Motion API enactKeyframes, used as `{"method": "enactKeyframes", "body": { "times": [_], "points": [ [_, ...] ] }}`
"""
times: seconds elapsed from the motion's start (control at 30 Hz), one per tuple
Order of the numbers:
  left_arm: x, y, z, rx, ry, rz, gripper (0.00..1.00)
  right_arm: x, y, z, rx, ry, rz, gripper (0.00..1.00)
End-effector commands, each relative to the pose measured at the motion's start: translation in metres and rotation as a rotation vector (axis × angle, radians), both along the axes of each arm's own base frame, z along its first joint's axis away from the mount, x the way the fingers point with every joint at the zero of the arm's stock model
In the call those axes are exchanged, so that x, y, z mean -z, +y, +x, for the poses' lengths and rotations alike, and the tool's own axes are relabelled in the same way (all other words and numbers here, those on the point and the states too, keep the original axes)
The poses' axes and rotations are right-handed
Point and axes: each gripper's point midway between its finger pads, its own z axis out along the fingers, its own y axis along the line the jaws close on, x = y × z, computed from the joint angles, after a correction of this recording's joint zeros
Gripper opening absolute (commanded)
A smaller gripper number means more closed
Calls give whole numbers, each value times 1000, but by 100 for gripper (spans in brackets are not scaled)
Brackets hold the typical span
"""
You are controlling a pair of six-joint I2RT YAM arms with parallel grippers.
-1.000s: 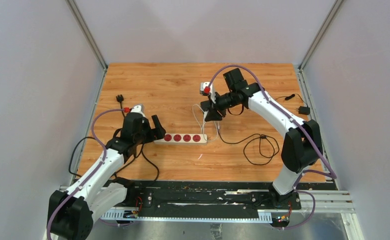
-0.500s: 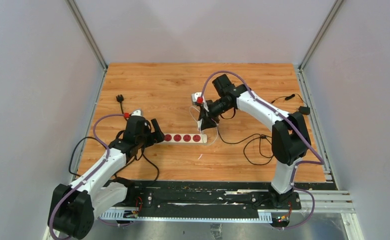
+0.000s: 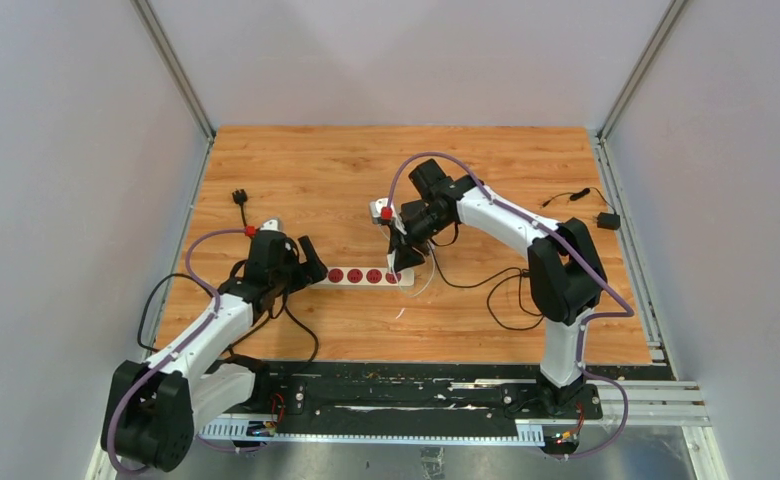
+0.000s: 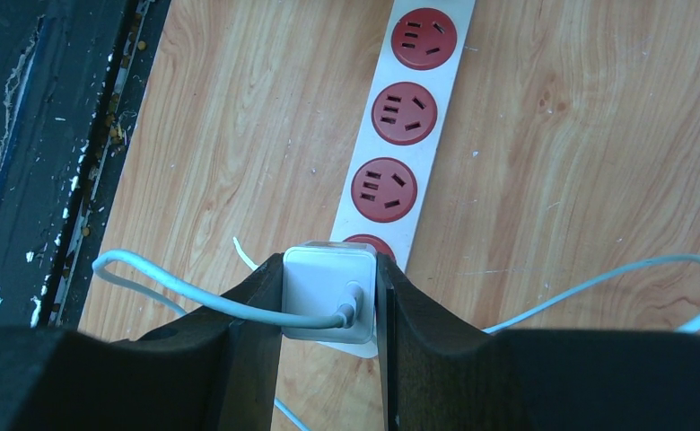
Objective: Insert the plug
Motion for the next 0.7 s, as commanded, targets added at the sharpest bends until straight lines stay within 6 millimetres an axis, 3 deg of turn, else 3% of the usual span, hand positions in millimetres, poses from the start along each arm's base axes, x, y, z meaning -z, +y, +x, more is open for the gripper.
{"method": "enactKeyframes", "body": {
  "times": [0.0,0.2,0.43,0.67],
  "points": [
    [-1,-5,8,16,-23,-55,95,7,3,-7,1,12,-49,0],
    [1,-7,15,29,-10,-68,81,17,-1,-5,28,0,-80,0],
    [8,-9,10,36,43,-74,55,23,-2,-2,48,-1,-97,0],
    [14,-4,5,22,54,-59,53,27,-2,-2,48,2,-101,0]
  ]
}}
